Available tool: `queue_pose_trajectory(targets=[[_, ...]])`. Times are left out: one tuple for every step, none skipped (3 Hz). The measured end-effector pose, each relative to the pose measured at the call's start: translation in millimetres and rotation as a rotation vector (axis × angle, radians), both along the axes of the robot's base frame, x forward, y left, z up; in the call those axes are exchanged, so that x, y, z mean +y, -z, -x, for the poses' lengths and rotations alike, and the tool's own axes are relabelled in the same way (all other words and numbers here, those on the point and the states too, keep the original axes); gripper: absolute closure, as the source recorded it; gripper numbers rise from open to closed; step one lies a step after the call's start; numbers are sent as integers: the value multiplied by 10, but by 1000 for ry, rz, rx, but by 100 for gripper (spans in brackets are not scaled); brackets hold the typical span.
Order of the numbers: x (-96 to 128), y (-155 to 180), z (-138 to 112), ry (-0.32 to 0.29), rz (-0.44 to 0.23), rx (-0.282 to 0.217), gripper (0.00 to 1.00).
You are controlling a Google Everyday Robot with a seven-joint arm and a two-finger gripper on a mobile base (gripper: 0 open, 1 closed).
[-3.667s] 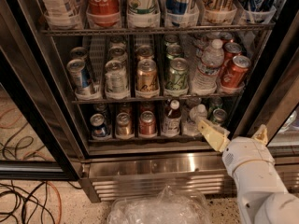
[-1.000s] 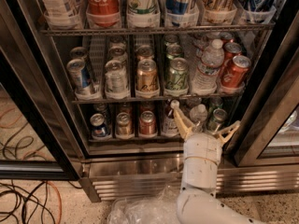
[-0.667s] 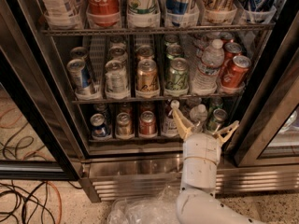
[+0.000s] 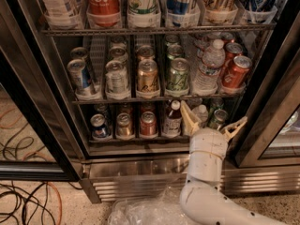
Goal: Pick coke can from middle shelf of fridge
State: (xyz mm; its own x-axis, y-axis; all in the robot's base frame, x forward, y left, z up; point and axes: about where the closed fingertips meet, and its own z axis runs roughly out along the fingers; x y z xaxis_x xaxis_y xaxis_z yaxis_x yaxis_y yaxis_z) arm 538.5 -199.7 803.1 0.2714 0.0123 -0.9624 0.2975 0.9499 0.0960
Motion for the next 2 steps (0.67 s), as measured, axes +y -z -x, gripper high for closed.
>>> queue_pose_trajectory(targets=[[-175, -45, -60, 48, 16, -16, 0], [-292, -41, -69, 75, 17, -22, 0]])
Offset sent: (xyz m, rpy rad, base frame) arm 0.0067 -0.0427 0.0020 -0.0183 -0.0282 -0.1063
